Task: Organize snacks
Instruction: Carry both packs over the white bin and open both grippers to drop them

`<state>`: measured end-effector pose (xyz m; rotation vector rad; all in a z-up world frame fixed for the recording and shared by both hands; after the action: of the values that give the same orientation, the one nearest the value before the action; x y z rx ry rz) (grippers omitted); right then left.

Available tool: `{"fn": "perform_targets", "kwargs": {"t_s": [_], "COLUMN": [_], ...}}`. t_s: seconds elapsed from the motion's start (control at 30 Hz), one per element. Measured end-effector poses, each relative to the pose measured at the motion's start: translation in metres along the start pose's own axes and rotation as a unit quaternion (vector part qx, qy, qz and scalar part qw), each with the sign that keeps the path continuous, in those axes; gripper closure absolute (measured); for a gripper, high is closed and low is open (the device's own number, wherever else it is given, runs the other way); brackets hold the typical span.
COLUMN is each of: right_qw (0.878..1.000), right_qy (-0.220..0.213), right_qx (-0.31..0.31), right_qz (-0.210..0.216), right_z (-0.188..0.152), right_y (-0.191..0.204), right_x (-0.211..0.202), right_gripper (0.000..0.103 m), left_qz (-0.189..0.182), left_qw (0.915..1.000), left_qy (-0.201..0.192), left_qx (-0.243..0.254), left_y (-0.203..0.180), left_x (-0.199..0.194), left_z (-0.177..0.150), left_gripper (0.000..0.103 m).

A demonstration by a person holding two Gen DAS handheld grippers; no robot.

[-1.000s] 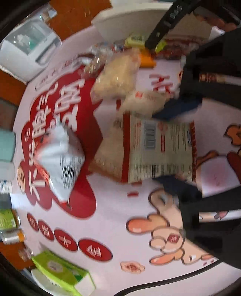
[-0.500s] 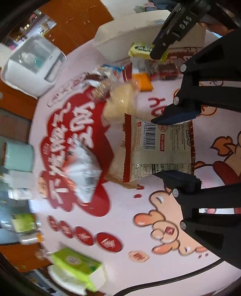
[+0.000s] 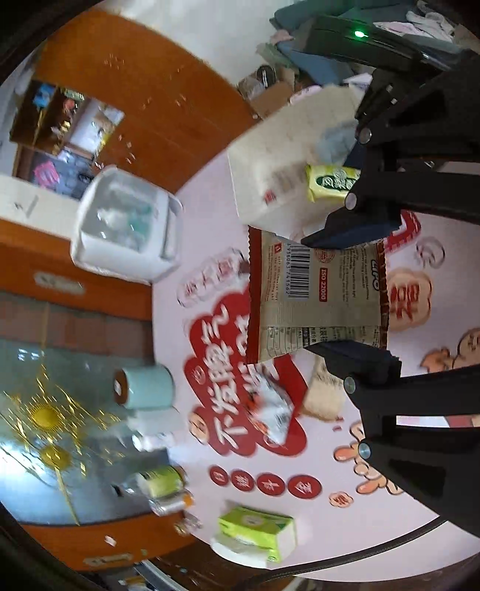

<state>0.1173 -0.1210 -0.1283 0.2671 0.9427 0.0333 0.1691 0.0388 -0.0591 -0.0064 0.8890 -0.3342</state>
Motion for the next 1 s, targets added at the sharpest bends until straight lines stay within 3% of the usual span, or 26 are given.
{"fn": "perform_targets", "kwargs": {"t_s": [0.27, 0.5, 0.7, 1.0], "right_qw": [0.997, 0.993, 0.99, 0.986], "right_qy": [-0.068, -0.104, -0.115, -0.134], "right_qx": [0.015, 0.036, 0.048, 0.06], "right_qz": [-0.024, -0.049, -0.064, -0.081], "right_z": [0.007, 0.012, 0.018, 0.037], "right_y": [-0.048, -0.098, -0.134, -0.178], "right_x": [-0.065, -0.097, -0.107, -0.11], "right_gripper": [0.065, 0.065, 0.064, 0.064], "left_qz": [-0.036, -0.061, -0.048, -0.009], "left_qw": [0.9982, 0.9939, 0.9907, 0.9889], "left_qy": [-0.033, -0.058, -0.063, -0.052], "left_qx": [0.034, 0.071, 0.111, 0.139], "left_y": [-0.081, -0.159, -0.217, -0.261], "left_x": [-0.022, -0.022, -0.007, 0.034], "left_z": [0.02, 0.039, 0.045, 0.051], "left_gripper": [0.059, 0.059, 0.059, 0.059]}}
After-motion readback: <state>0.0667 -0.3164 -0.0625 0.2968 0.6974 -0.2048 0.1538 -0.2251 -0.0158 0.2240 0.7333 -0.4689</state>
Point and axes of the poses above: each gripper's, at about its wrist camera, not at the fingertips, and x roughly the way its jaws point, y to its left, z to its top, the point moved 1 cm from there along x, roughly the way its jaws point, and after that the axes turned 4 degrees about z, right-handed, at the moved point
